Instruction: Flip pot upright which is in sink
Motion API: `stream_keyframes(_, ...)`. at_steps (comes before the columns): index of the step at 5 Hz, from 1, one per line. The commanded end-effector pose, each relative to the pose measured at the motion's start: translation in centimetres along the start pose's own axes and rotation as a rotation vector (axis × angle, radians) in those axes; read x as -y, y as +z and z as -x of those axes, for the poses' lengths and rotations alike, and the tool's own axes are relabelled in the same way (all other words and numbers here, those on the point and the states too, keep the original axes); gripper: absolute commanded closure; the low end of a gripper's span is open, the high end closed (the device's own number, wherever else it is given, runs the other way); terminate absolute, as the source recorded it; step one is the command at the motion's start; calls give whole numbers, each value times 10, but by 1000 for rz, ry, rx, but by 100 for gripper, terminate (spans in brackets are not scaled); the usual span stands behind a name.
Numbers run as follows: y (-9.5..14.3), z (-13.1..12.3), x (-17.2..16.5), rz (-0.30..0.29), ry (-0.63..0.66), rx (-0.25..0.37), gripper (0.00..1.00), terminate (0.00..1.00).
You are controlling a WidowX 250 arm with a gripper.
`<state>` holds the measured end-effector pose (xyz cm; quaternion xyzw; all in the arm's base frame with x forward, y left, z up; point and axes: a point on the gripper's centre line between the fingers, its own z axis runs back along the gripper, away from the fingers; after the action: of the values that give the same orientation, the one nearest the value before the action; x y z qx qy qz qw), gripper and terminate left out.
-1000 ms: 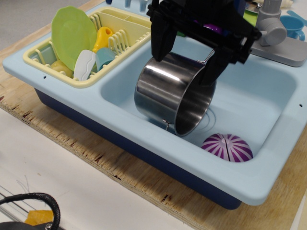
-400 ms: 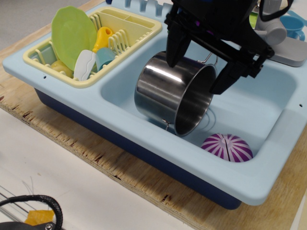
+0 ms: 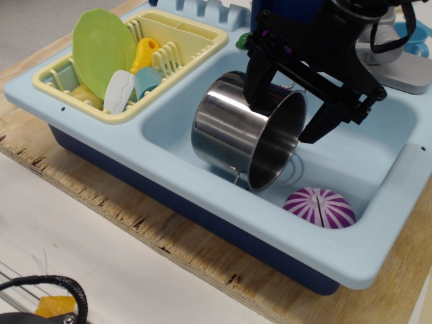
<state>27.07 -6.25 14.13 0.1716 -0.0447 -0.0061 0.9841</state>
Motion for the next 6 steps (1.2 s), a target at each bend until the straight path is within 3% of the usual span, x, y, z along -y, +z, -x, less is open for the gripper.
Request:
stream_keyframes(1, -3, -3, -21, -18, 57, 4, 0, 0)
stream_keyframes(2, -8, -10, -35, -20, 69, 7, 0, 0)
stream_keyframes(3, -14, -20, -45, -13, 73, 44, 100, 0)
stream_keyframes(4, -15, -21, -47, 0, 87, 46, 100, 0)
stream_keyframes(6, -7, -15, -62, 95, 200, 99, 100, 0)
